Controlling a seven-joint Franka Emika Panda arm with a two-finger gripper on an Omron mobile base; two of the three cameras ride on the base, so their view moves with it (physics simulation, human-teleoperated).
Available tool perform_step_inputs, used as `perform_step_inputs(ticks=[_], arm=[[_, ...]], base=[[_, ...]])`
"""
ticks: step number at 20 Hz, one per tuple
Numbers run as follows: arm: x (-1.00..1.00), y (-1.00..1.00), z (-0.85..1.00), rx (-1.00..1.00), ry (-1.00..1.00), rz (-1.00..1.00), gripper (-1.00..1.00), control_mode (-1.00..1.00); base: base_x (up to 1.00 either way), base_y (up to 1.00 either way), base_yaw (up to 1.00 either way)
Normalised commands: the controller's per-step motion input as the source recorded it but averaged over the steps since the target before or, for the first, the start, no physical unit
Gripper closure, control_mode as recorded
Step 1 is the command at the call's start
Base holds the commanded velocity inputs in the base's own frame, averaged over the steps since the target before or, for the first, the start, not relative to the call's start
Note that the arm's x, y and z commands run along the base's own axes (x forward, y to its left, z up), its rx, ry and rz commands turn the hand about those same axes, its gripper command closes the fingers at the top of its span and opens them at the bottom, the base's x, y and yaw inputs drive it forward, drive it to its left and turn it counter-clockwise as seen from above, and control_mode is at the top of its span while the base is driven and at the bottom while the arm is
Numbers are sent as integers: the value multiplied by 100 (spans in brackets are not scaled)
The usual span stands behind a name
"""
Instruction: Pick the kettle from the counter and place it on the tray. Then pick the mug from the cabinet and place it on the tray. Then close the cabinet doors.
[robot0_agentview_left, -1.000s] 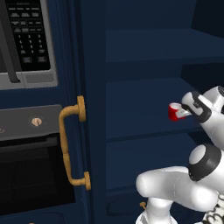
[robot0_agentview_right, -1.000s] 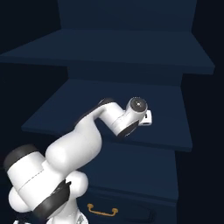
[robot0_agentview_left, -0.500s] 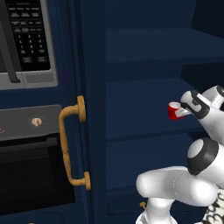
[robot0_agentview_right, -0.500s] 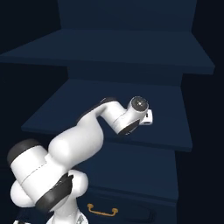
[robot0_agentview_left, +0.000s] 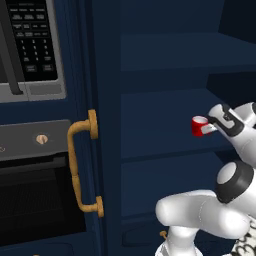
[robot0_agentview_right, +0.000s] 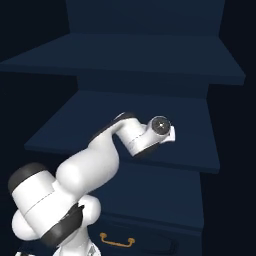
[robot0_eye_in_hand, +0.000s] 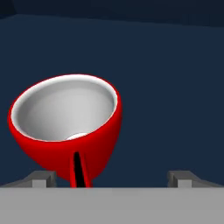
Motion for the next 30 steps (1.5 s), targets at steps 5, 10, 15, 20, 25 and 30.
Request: perform_step_inputs(ticks=[5,10,15,20,25,30], arm=[[1,2,0,0,-7,5,100,-100],[5,0,0,1,0,2,100,-100],[0,-1,1,2,0,2,100,-100],[-15,2,10,1,0,0,100,-100],[-43,1,11,0,0,0,100,-100],[-60,22,17,0,-1,0,100,-100]], base=[[0,0,0],[0,0,0],[0,0,0],[0,0,0],[0,0,0],[0,0,0]])
